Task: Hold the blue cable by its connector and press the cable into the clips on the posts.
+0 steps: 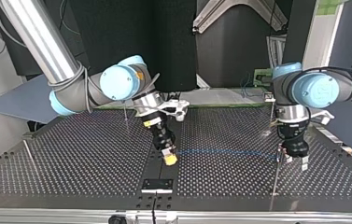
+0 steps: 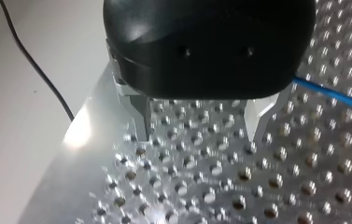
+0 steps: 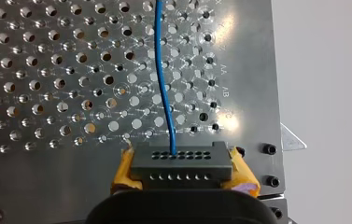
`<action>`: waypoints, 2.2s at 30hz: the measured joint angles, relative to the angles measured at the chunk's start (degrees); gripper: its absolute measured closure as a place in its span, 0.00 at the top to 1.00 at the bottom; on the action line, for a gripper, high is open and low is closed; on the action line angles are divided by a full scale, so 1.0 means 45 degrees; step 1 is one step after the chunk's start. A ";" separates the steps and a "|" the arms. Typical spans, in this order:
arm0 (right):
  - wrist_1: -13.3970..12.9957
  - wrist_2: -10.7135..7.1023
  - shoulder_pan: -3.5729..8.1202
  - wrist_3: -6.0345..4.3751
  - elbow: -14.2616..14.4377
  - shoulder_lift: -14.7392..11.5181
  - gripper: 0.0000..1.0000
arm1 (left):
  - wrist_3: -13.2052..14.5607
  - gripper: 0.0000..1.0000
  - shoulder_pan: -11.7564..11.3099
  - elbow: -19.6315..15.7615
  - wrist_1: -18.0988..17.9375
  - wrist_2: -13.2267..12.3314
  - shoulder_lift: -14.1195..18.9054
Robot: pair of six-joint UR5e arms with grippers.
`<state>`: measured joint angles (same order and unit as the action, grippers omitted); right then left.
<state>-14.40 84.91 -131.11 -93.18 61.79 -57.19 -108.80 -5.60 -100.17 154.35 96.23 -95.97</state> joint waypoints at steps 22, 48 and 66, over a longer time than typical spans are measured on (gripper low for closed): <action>0.0115 0.0000 -0.0059 0.0059 -0.0002 0.0000 0.00 | -0.0280 1.00 0.0105 -0.1188 0.1633 -0.2007 0.2597; 0.0200 0.0001 -0.0107 0.0059 -0.0003 -0.0026 0.00 | 0.1286 1.00 0.0190 -0.1180 0.4756 -0.2813 0.3430; 0.0176 0.0001 -0.0079 0.0074 -0.0009 -0.0021 0.00 | 0.2333 1.00 0.0004 -0.0823 0.5084 -0.2865 0.4043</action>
<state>-13.61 84.91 -131.47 -92.85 61.75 -57.28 -98.30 -5.59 -103.87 177.23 83.34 -77.78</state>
